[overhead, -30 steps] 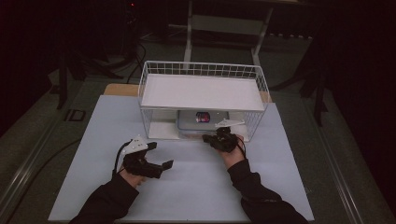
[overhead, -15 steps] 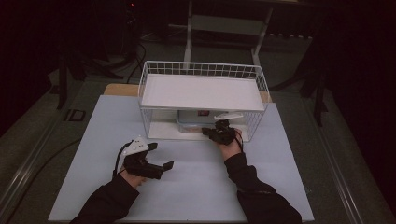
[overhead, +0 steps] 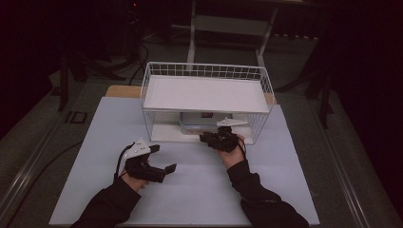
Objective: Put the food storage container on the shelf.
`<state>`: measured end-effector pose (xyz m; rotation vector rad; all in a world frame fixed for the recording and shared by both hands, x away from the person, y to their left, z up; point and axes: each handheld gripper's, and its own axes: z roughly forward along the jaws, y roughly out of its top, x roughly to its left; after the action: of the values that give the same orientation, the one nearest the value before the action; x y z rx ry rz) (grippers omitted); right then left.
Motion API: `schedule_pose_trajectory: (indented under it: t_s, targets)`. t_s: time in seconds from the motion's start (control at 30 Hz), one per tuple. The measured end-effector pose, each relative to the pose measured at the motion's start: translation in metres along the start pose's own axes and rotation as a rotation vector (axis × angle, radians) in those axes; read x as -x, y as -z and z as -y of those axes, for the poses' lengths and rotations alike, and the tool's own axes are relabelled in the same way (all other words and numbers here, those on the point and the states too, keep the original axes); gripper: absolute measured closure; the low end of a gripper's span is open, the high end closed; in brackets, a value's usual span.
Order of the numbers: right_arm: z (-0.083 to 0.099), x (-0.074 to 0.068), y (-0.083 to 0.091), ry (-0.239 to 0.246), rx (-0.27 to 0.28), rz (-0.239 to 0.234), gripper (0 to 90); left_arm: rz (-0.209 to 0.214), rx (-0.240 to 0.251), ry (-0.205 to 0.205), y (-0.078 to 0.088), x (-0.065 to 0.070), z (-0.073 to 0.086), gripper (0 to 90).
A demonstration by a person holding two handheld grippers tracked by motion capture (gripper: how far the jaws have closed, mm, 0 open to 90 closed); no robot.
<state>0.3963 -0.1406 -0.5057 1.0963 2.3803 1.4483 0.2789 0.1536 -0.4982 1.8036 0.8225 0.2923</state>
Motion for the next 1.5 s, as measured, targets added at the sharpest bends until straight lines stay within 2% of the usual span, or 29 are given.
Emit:
schedule_pose_trajectory:
  t_s: [0.03, 0.07, 0.1, 0.13, 0.17, 0.2, 0.23, 0.27, 0.3, 0.33, 0.5, 0.57, 0.87, 1.03, 1.17, 1.23, 1.37, 1.5]
  targets:
    - [0.000, 0.000, 0.000, 0.000, 0.000, 0.000, 65.5, 0.000, 0.000, 0.000, 0.000, 0.000, 0.000, 0.3]
    - [0.003, -0.007, 0.003, 0.025, 0.012, 0.006, 52.6, -0.001, 0.001, -0.006, 0.001, 0.001, -0.001, 0.3]
    - [0.003, -0.007, 0.003, 0.025, 0.012, 0.006, 52.6, -0.001, 0.001, -0.006, 0.001, 0.001, -0.001, 0.3]
    - [0.006, -0.011, 0.008, 0.031, 0.038, 0.004, 44.7, 0.001, 0.004, -0.010, 0.002, 0.002, -0.001, 0.3]
    - [0.006, -0.011, 0.008, 0.031, 0.038, 0.004, 44.7, 0.001, 0.004, -0.010, 0.002, 0.002, -0.001, 0.3]
    - [0.008, -0.013, 0.013, 0.030, 0.051, -0.038, 36.1, -0.002, 0.003, -0.015, 0.002, 0.002, -0.002, 0.3]
    - [0.008, -0.013, 0.013, 0.030, 0.051, -0.038, 36.1, -0.002, 0.003, -0.015, 0.002, 0.002, -0.002, 0.3]
    - [0.011, -0.016, 0.019, 0.034, 0.068, -0.071, 32.8, -0.001, 0.002, -0.015, 0.002, 0.002, -0.002, 0.3]
    - [0.011, -0.016, 0.019, 0.034, 0.068, -0.071, 32.8, -0.001, 0.002, -0.015, 0.002, 0.002, -0.002, 0.3]
    - [0.014, -0.019, 0.025, 0.037, 0.073, -0.097, 27.7, 0.002, 0.003, -0.015, 0.002, 0.003, -0.002, 0.3]
    - [0.019, -0.021, 0.037, 0.031, 0.087, -0.098, 17.7, 0.011, 0.007, -0.021, 0.004, 0.004, -0.002, 0.3]
    - [0.022, -0.021, 0.043, 0.027, 0.099, -0.096, 16.7, 0.013, 0.010, -0.026, 0.005, 0.005, -0.002, 0.3]
    - [0.037, -0.021, 0.073, 0.075, 0.088, -0.061, 16.6, 0.033, 0.017, -0.039, 0.010, 0.008, -0.002, 0.3]
    - [0.047, -0.023, 0.090, 0.083, 0.093, -0.040, 16.5, 0.031, 0.012, -0.042, 0.013, 0.008, 0.000, 0.3]
    - [0.056, -0.023, 0.101, 0.101, 0.077, -0.021, 16.6, 0.027, 0.014, -0.042, 0.017, 0.007, 0.003, 0.3]
    - [0.061, -0.023, 0.107, 0.094, 0.070, -0.021, 16.6, 0.025, 0.012, -0.039, 0.018, 0.007, 0.003, 0.3]
    - [0.069, -0.026, 0.120, 0.126, 0.070, 0.008, 16.6, 0.026, 0.022, -0.042, 0.026, 0.007, 0.005, 0.3]
    - [0.077, -0.028, 0.130, 0.141, 0.061, 0.017, 16.6, 0.030, 0.025, -0.042, 0.031, 0.009, 0.007, 0.3]
